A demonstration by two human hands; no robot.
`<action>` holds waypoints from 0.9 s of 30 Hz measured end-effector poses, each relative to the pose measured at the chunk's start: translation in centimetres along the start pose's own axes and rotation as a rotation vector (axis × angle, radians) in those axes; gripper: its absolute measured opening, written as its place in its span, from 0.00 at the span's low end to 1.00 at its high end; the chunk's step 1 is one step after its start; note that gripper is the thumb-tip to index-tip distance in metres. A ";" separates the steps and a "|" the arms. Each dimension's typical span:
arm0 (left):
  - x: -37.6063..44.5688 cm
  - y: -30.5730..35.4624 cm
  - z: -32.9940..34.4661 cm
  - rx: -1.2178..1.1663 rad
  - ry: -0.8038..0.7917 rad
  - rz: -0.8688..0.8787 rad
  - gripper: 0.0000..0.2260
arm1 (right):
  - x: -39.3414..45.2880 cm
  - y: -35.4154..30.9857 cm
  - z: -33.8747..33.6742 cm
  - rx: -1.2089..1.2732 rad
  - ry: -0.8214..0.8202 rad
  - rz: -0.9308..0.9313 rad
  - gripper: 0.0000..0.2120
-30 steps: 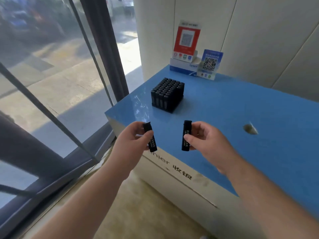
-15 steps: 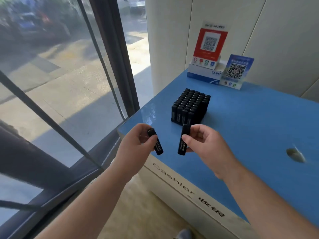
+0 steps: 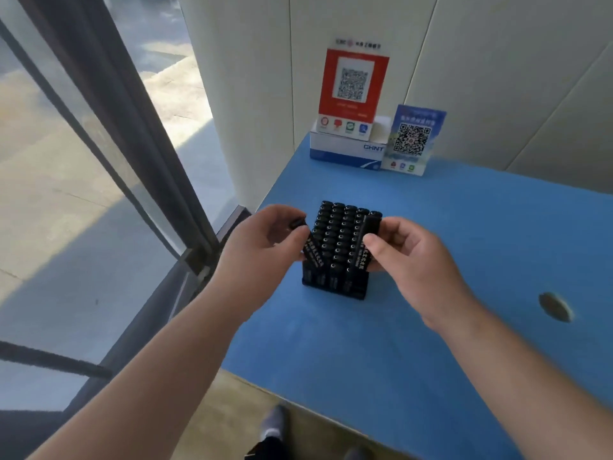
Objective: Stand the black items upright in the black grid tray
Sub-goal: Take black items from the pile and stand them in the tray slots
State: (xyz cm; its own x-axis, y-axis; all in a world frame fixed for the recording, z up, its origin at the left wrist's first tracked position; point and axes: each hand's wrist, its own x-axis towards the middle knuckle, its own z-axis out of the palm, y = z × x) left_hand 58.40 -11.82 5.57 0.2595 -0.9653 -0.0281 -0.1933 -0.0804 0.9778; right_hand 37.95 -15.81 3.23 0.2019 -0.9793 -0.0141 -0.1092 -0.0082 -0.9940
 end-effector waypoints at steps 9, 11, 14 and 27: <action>8.3 0.8 4.4 0.143 -0.428 0.191 0.06 | 1.1 0.9 -1.5 -0.009 0.419 0.076 0.04; 9.2 0.7 5.5 0.200 -0.494 0.248 0.07 | 0.8 1.2 -1.5 0.003 0.465 0.088 0.04; 10.2 0.3 6.8 0.365 -0.565 0.412 0.08 | 0.3 1.9 -1.5 0.020 0.504 0.102 0.03; 10.7 -0.8 8.4 0.928 -0.670 0.739 0.06 | -0.1 4.4 -1.5 0.032 0.548 0.133 0.06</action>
State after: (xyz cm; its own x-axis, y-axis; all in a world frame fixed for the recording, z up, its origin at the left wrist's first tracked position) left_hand 53.39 -24.19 2.79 -0.6342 -0.7688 0.0823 -0.7144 0.6233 0.3180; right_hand 36.00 -16.06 -1.00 -0.3475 -0.9334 -0.0892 -0.0674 0.1198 -0.9905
